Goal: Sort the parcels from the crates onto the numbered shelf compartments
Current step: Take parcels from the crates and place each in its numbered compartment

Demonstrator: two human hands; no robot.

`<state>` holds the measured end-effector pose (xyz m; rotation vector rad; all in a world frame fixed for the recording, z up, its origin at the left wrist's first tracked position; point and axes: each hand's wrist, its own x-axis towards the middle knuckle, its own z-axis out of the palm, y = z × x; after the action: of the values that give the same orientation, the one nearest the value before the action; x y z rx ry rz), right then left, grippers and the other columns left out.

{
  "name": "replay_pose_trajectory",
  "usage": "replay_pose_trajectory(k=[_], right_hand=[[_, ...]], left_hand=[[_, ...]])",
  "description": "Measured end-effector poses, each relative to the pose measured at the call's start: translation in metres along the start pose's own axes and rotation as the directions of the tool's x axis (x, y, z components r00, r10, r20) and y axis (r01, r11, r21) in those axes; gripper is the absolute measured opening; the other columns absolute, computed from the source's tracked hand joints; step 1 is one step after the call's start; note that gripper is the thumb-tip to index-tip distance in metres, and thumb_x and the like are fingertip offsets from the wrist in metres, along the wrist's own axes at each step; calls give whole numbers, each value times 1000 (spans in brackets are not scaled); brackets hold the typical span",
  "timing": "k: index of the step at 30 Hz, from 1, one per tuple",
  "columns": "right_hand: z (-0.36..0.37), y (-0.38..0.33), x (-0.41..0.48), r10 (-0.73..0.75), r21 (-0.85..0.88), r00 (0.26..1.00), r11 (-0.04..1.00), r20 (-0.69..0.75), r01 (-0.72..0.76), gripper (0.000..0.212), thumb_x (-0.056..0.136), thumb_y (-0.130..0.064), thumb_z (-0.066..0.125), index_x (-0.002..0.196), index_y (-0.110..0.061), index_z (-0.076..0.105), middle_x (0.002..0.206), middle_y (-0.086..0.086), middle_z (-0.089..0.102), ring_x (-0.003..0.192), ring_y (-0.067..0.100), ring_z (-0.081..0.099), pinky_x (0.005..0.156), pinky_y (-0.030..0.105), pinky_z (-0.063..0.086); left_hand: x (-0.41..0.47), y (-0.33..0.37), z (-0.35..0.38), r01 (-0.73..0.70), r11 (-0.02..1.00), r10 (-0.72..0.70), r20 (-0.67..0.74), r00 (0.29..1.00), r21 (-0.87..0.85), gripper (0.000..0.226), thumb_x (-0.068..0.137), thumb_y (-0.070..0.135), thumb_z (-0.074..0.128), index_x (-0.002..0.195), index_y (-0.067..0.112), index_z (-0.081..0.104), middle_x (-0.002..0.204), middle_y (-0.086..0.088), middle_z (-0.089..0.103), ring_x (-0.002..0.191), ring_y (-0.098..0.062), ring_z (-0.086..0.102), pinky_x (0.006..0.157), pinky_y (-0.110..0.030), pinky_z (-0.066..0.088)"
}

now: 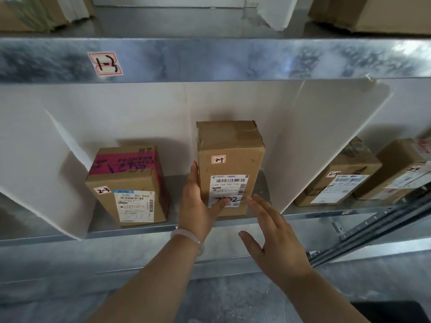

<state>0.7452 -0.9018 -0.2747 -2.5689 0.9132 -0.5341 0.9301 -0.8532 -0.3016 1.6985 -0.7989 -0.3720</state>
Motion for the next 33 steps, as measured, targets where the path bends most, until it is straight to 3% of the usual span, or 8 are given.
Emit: replay_pose_trajectory(k=[5,8,13,16,22,24,26,33], right_hand=[[-4,-14,-3,-52,-3,999,999,-12,51,67,86,-56,49,146,-29,34,148,-3,43,130,23,49,100,45,46],[-2,-31,-9,-129,40,991,991,20,129,67,85,-49,62,144,-29,38,149,-4,42,131,23,47,101,41,44],[13,-93,-13,-299,62,946,954,126,293,65,85,-61,44,143,-32,36,150,-7,40,135,18,41,108,39,38],[28,-147,-17,-436,57,878,899,200,434,66,84,-65,40,144,-38,30,153,-9,34,139,16,34,114,39,31],[54,-275,-59,-676,185,688,736,266,652,77,87,-63,49,150,-44,9,159,-19,3,145,7,2,109,16,-8],[66,-323,-88,-739,208,621,671,261,712,79,81,-62,56,148,-39,22,158,-8,22,141,11,16,115,27,15],[81,-369,-126,-810,238,540,584,227,776,84,71,-59,64,144,-29,33,148,2,42,133,17,32,108,40,37],[105,-515,-265,-928,359,333,373,170,856,78,77,-64,45,146,-28,33,147,1,43,135,17,34,112,39,34]], left_hand=[[-24,14,-29,-111,956,121,-19,993,272,101,80,40,79,152,42,9,157,2,33,145,-14,28,116,-35,31],[-49,18,-62,-226,886,264,-39,964,406,87,83,34,77,153,28,26,155,-6,37,144,-20,33,115,-41,35],[-91,25,-147,-261,731,401,-88,912,631,71,83,44,69,146,22,43,146,-8,49,134,-25,45,109,-39,42],[-127,27,-209,-170,632,402,-132,906,756,66,82,48,60,142,23,46,142,-7,54,125,-29,54,101,-43,49],[-245,27,-330,64,494,370,-276,887,867,65,81,51,61,138,21,53,140,-8,55,123,-32,55,99,-47,49],[-295,29,-370,172,453,327,-343,881,875,65,81,53,59,137,20,56,140,-7,55,124,-31,55,97,-47,51],[-350,31,-408,263,415,303,-405,863,871,65,81,54,59,136,19,58,140,-7,56,123,-30,55,96,-46,51],[-543,48,-511,520,313,303,-603,738,795,64,83,54,58,137,19,58,139,-8,56,125,-30,54,101,-46,48]])
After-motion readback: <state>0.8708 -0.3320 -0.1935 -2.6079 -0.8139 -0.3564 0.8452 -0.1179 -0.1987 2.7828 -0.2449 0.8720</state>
